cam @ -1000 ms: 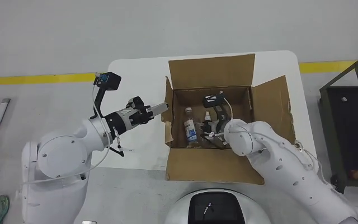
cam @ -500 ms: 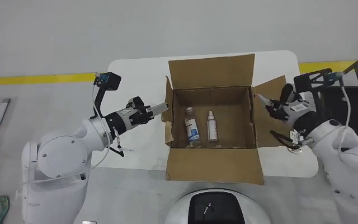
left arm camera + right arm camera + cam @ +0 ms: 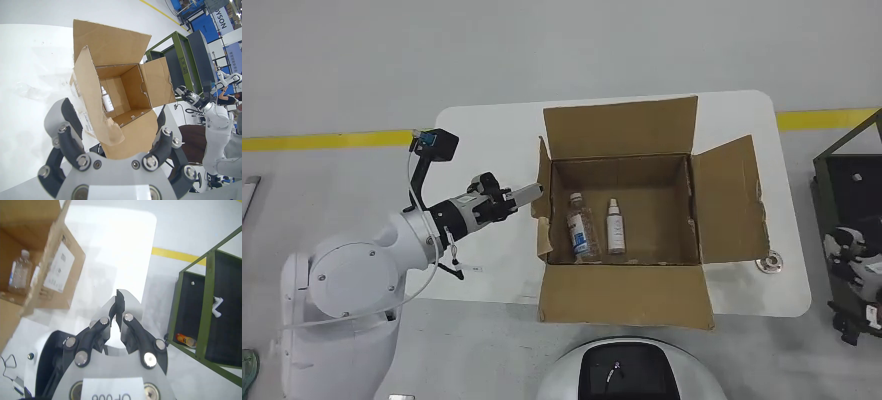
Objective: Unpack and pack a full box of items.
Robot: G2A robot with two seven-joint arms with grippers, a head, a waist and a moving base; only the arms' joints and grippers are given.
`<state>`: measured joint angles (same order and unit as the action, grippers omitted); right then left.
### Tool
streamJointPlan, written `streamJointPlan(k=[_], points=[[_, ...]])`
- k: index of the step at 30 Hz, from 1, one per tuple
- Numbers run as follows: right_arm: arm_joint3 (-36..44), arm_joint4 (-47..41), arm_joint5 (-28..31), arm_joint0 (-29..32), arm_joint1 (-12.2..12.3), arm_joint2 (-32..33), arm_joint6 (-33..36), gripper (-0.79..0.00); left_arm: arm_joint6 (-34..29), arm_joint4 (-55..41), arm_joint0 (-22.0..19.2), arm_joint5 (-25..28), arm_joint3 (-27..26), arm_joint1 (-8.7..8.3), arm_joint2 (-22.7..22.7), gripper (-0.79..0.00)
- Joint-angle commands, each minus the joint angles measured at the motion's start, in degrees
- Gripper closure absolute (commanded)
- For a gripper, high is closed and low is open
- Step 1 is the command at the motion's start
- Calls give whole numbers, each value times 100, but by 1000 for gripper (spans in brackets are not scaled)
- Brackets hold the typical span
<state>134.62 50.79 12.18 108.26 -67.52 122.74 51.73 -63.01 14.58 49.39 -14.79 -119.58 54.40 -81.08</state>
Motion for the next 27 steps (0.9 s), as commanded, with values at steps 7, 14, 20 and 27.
streamJointPlan(k=[7, 14, 20, 27], points=[[-408, 696, 106, 283, 26, -611, 511, 0, 0, 0, 0, 0, 0, 0, 0, -785], [-408, 696, 106, 283, 26, -611, 511, 0, 0, 0, 0, 0, 0, 0, 0, -785], [-435, 1027, 127, 149, 48, -793, 437, 0, 0, 0, 0, 0, 0, 0, 0, -785], [-834, 1332, 146, -939, 158, -1181, 1143, -323, 0, 0, 0, 0, 0, 0, 0, -785]])
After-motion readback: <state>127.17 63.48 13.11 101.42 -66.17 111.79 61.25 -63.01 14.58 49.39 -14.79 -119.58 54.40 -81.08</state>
